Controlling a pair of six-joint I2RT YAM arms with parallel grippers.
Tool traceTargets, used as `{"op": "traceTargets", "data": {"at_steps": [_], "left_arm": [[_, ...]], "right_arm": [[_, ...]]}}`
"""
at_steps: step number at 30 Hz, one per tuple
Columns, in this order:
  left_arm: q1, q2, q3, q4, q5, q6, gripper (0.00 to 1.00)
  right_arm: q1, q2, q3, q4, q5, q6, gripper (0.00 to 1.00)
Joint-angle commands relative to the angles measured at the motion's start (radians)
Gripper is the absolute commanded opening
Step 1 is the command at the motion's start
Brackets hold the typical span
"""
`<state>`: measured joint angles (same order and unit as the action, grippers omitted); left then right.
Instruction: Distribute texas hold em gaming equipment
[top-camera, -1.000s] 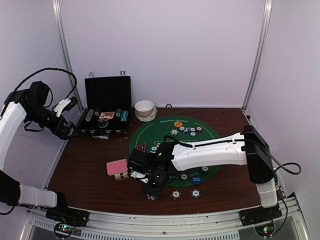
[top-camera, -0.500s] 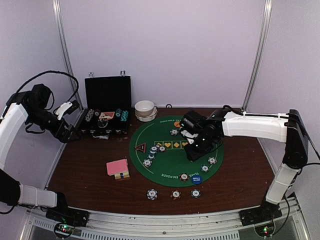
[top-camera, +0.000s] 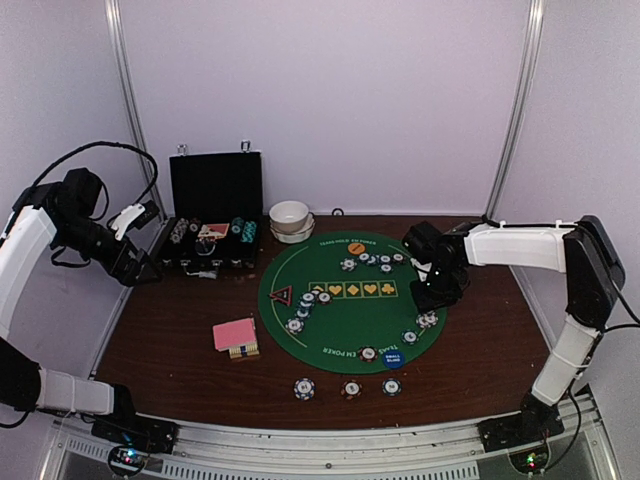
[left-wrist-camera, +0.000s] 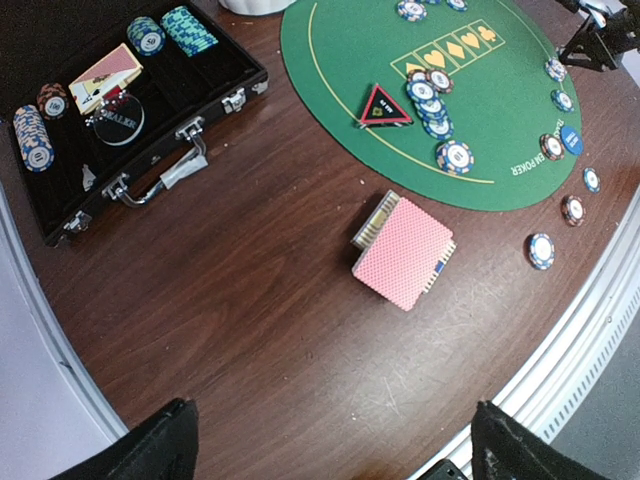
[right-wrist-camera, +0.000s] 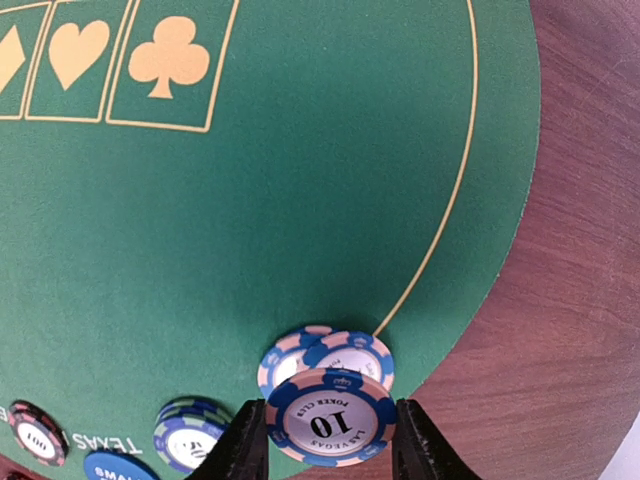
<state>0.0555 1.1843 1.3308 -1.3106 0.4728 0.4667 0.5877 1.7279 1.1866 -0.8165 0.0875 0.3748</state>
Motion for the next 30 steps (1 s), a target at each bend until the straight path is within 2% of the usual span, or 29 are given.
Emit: {"op": "traceTargets", "data": {"at_steps": [1,11,24,30], "left_arm": [[0.007,-0.005,-0.01,0.005,0.017,0.023,0.98],[0.007,-0.011,-0.015,-0.004,0.019,0.036,0.98],[0.007,-0.015,-0.021,-0.014,0.021,0.041,0.98],[0.007,-0.011,-0.035,-0.023,0.017,0.048,0.98]], "right_arm": [[-0.009,0.048,0.018,0.048,0.021,0.017,0.05],[-0.012,0.069,-0.007,0.072,0.017,0.021,0.06],[-0.004,0.018,0.026,-0.002,0.056,0.0,0.57],[0.023,0.005,0.062,-0.034,0.067,0.001,0.68]]}}
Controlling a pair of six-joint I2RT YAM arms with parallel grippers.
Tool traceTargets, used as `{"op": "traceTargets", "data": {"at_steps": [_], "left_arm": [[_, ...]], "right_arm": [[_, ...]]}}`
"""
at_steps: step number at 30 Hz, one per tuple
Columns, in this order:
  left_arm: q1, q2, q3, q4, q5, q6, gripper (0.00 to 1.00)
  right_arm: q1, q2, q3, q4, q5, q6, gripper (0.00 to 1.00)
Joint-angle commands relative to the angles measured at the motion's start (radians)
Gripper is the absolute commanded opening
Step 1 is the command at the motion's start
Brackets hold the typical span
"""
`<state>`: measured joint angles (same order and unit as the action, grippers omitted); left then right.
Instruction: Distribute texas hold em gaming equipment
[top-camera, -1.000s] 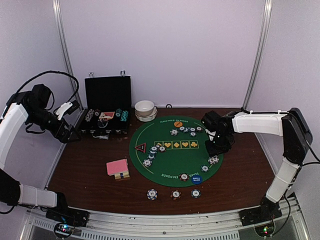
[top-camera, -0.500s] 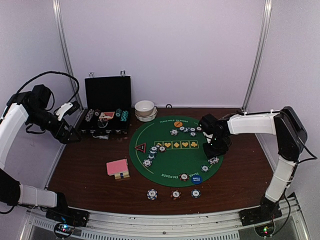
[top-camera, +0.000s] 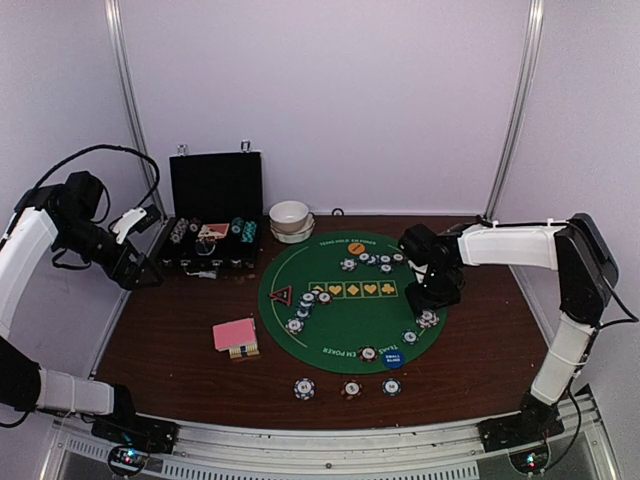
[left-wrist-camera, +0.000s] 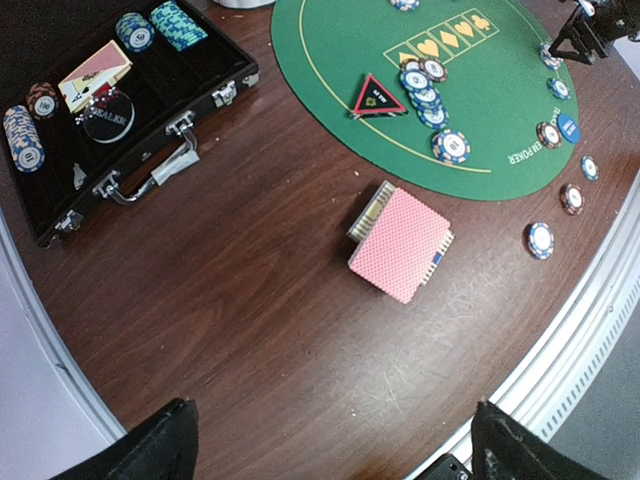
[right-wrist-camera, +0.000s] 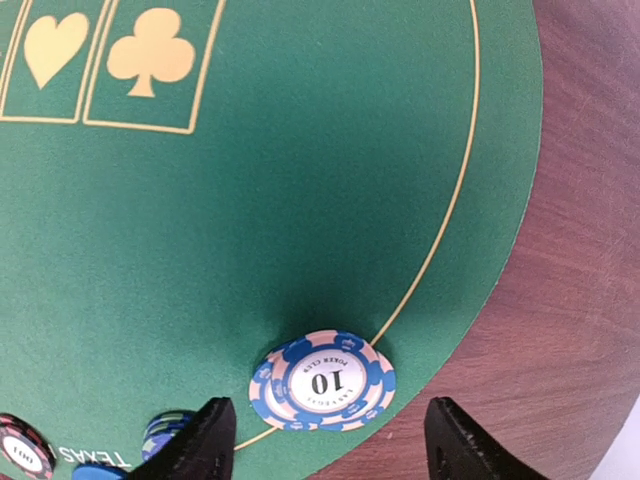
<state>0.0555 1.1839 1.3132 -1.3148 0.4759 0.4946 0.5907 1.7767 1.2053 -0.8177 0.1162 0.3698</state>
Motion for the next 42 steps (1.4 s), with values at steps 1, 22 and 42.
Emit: {"op": "traceTargets", "data": {"at_steps": [1,22,42], "left_arm": [[0.006,-0.01,-0.022,-0.02,0.016,0.022,0.98],[-0.36,0.199,-0.209,0.227,-0.137,0.004,0.97],[-0.531,0.398,-0.257,0.434,-0.286,0.089,0.98]], "right_arm": [[0.031,-0.05,0.052,-0.035,0.039,0.007,0.72],[0.265,0.079,0.278,0.241,-0.51,0.244,0.89],[0.248,-0.002,0.2,0.226,-0.466,0.279,0.99]]}}
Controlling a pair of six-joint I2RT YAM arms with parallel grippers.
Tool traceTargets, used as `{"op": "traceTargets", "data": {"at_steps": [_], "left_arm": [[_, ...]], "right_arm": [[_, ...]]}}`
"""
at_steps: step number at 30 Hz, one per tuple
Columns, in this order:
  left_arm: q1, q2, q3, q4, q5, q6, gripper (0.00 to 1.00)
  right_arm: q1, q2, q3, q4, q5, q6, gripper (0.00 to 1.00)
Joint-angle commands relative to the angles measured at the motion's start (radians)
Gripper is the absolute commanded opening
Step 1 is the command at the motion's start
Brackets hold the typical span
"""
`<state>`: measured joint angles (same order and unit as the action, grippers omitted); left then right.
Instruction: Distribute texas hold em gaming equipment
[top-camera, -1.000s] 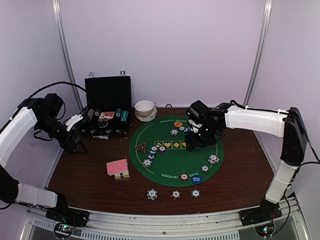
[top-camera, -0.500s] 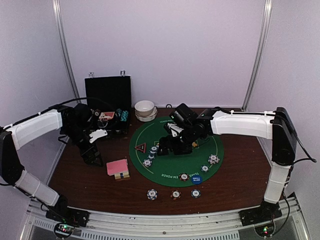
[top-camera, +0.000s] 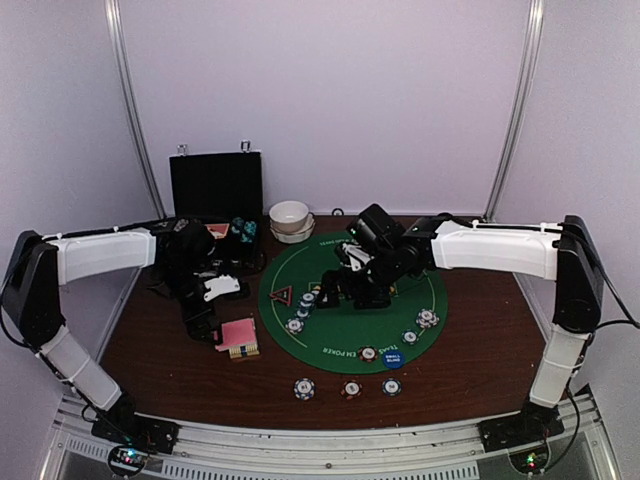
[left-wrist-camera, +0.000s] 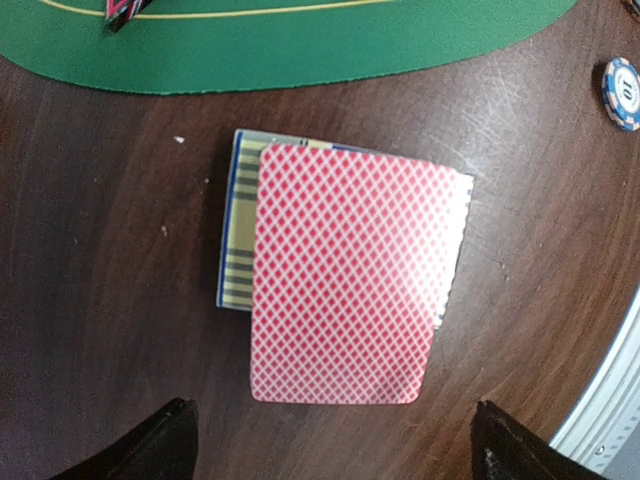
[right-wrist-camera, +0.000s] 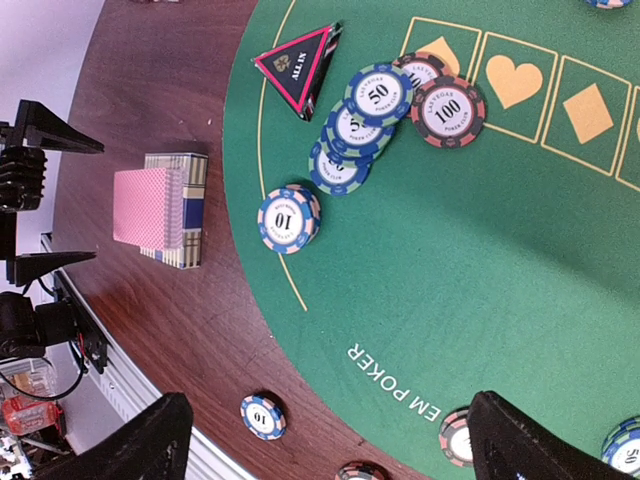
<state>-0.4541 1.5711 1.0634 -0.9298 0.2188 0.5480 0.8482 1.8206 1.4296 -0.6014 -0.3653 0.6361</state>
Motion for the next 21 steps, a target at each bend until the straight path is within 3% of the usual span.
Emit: {"op": "traceTargets", "data": {"at_steps": [1,21], "left_arm": [[-0.026,0.015,-0.005,0.051,-0.03,0.036,0.98],[-0.09,0.08,-0.011,0.074,-0.103,0.081,0.97]], "right_arm": [[-0.011,-0.049,-0.027,0.01,0.014,0.012,1.0],[-0.016,-0.067,-0.017,-0.036,0.02,-0.022,1.0]]}}
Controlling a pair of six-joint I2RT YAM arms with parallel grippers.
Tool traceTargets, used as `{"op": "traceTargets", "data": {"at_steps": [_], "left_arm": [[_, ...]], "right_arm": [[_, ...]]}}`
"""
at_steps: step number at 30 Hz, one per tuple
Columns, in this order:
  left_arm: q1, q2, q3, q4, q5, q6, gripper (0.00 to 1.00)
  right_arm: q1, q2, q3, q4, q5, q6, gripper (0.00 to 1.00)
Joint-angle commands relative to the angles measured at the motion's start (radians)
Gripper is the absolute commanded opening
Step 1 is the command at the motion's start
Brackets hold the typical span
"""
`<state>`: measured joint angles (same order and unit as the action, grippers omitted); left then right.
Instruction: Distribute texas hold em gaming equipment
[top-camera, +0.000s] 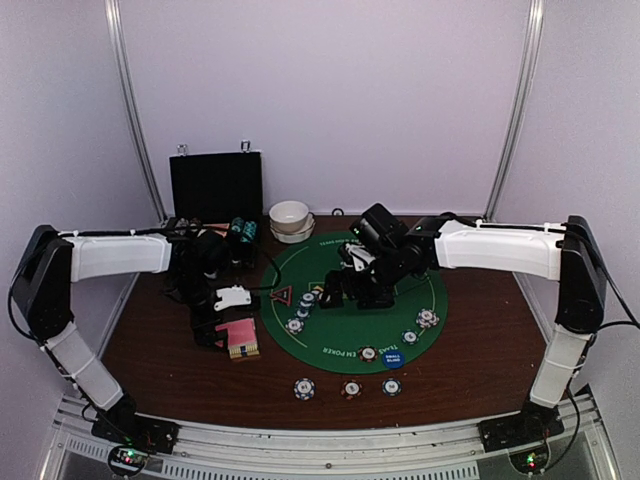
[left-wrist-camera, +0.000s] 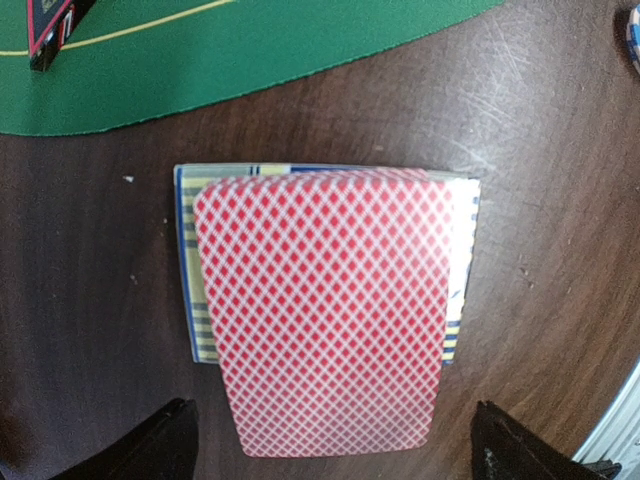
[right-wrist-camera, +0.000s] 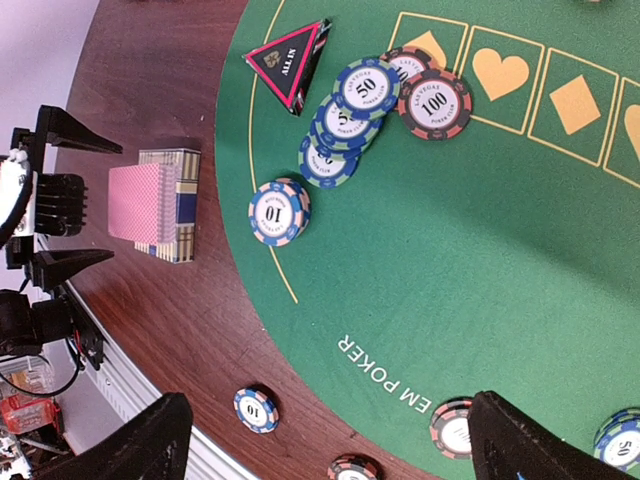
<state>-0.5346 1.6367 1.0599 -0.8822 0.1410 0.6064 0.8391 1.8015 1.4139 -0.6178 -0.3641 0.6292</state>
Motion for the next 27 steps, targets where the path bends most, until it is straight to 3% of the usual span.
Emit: {"op": "traceTargets", "data": {"at_steps": [1,27], "left_arm": [[-0.01,0.016,-0.006,0.028,-0.028,0.021,0.98],[-0.031,0.058,-0.01,0.042,-0.056,0.032,0.98]], "right_arm": [[-0.006,-0.05,-0.001,-0.021,0.019,-0.016,0.99],[-0.008,-0.056,0.005,-0.044,0.016,-0.035,0.99]]}}
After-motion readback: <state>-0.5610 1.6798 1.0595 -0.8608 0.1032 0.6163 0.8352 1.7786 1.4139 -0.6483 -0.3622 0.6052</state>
